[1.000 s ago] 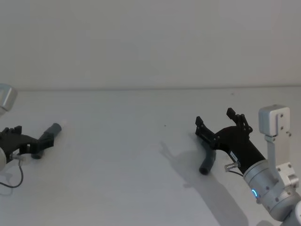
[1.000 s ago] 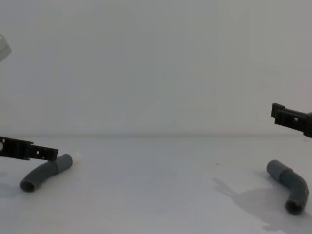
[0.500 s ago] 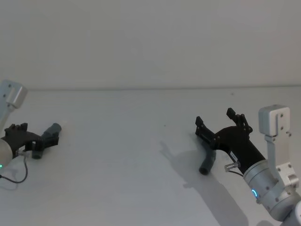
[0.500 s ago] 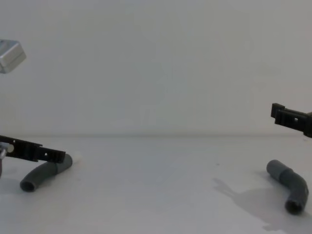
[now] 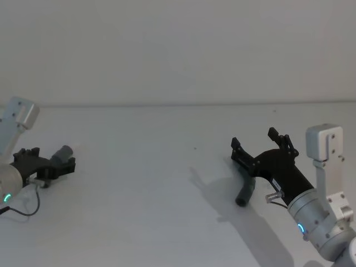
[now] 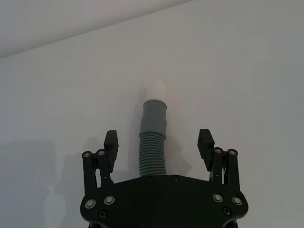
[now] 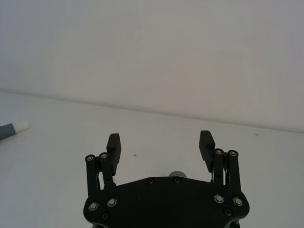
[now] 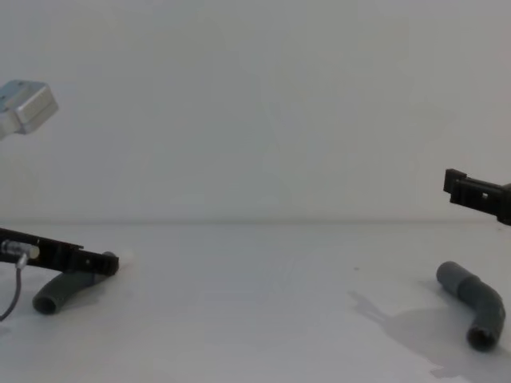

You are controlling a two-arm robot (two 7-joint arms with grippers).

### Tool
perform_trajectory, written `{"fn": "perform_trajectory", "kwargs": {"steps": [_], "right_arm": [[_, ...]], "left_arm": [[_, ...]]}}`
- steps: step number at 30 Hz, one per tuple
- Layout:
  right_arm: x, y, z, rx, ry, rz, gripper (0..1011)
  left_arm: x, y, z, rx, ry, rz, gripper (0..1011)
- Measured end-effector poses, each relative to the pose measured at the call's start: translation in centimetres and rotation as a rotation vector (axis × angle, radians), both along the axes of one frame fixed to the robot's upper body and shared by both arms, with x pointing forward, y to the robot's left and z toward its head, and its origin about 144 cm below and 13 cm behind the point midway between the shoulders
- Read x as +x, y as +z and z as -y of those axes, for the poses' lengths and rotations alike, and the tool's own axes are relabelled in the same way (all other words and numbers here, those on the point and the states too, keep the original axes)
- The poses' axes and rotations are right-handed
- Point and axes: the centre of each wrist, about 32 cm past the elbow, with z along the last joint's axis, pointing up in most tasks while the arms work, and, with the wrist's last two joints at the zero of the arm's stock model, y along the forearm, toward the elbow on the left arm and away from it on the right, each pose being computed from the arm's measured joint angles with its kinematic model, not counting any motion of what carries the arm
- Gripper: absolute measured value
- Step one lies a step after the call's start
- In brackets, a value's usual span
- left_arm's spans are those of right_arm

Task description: Use both hands to pick up one end of the pipe from the table, align the ends, and insert them.

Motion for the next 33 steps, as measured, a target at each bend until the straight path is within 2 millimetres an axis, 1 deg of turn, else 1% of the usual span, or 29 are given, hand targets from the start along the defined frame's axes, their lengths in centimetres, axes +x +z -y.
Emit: {"fn": "perform_trajectory", "kwargs": {"steps": [23, 33], "right_arm": [[0.0, 0.0, 0.0, 0.000, 0.000, 0.000, 1003], [0.0, 0.0, 0.0, 0.000, 0.000, 0.000, 1003]], "left_arm": [[1.6, -1.1, 0.8, -0.018, -0.018, -0.025, 1001], [2.0, -1.5, 1.1, -0.022, -0.017, -0.032, 1001]]}}
